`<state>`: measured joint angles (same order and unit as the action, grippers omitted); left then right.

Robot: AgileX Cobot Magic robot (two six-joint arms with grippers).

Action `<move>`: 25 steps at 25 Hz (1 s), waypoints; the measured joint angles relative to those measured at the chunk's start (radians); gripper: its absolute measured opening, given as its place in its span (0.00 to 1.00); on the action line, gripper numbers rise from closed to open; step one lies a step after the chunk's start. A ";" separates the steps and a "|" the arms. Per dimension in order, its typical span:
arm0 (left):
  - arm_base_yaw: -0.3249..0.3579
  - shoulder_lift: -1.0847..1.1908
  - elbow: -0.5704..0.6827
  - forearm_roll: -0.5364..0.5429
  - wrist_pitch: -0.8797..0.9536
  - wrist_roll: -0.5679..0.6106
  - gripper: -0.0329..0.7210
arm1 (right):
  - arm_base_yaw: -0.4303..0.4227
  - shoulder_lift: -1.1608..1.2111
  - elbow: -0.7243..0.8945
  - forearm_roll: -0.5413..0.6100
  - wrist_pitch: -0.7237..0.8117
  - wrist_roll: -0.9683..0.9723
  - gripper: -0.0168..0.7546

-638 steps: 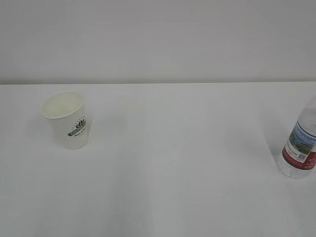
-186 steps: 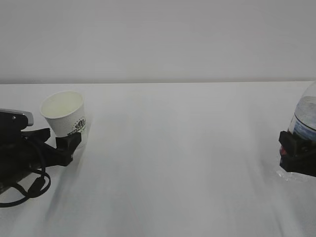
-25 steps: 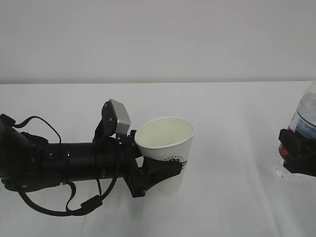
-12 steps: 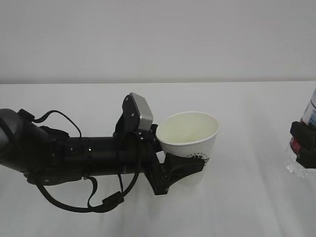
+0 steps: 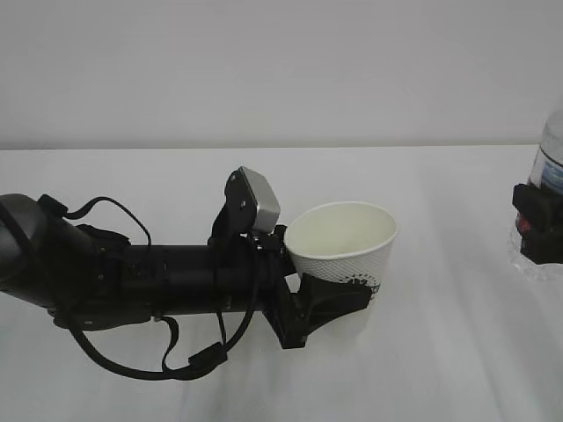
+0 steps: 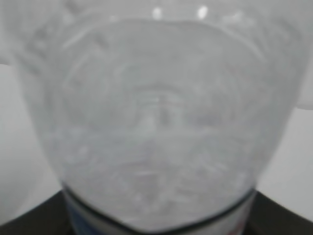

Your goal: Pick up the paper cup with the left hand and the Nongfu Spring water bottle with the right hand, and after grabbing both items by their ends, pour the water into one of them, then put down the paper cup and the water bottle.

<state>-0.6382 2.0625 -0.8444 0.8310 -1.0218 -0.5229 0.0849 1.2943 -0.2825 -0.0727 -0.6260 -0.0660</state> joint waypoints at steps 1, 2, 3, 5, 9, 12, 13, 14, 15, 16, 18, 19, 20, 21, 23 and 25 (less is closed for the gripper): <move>0.000 0.000 0.000 0.008 0.000 -0.002 0.71 | 0.000 0.000 -0.002 0.000 0.002 -0.014 0.55; 0.000 0.000 0.000 0.017 0.000 -0.004 0.71 | 0.000 0.000 -0.002 0.000 0.002 -0.022 0.55; 0.000 0.000 0.000 0.024 0.000 -0.006 0.71 | 0.000 0.000 -0.002 0.000 0.004 -0.029 0.55; 0.000 0.000 0.000 0.043 0.000 -0.010 0.71 | 0.000 0.000 -0.002 0.000 0.007 -0.044 0.55; 0.000 0.000 0.000 0.072 0.000 -0.029 0.70 | 0.000 0.000 -0.002 0.000 0.011 -0.105 0.55; 0.000 0.000 0.000 0.079 0.000 -0.039 0.70 | 0.000 0.000 -0.004 -0.002 0.013 -0.144 0.55; 0.000 0.000 0.000 0.079 0.000 -0.042 0.70 | 0.000 0.000 -0.004 -0.002 0.014 -0.149 0.55; 0.000 0.000 0.000 0.079 0.000 -0.043 0.70 | 0.000 0.000 -0.004 -0.002 0.020 -0.155 0.55; 0.000 0.000 0.000 0.079 0.000 -0.043 0.70 | 0.000 0.000 -0.004 -0.004 0.028 -0.167 0.55; 0.000 0.000 0.000 0.079 0.000 -0.043 0.70 | 0.000 0.000 -0.004 -0.004 0.034 -0.178 0.55; 0.000 0.000 0.000 0.079 0.000 -0.043 0.70 | 0.000 0.000 -0.004 -0.004 0.048 -0.210 0.55; 0.000 0.000 0.000 0.079 0.000 -0.043 0.70 | 0.000 0.000 -0.004 -0.004 0.050 -0.220 0.55; 0.000 0.000 0.000 0.079 0.000 -0.043 0.70 | 0.000 0.000 -0.004 -0.004 0.050 -0.229 0.55; 0.000 0.000 0.000 0.079 0.000 -0.043 0.70 | 0.000 0.000 -0.004 -0.004 0.050 -0.238 0.55; 0.000 0.000 0.000 0.079 0.000 -0.043 0.70 | 0.000 0.000 -0.004 -0.004 0.050 -0.265 0.55; 0.000 0.000 0.000 0.079 -0.002 -0.043 0.70 | 0.000 0.000 -0.004 -0.004 0.050 -0.295 0.55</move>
<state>-0.6382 2.0625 -0.8444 0.9096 -1.0236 -0.5663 0.0849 1.2943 -0.2864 -0.0764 -0.5758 -0.3614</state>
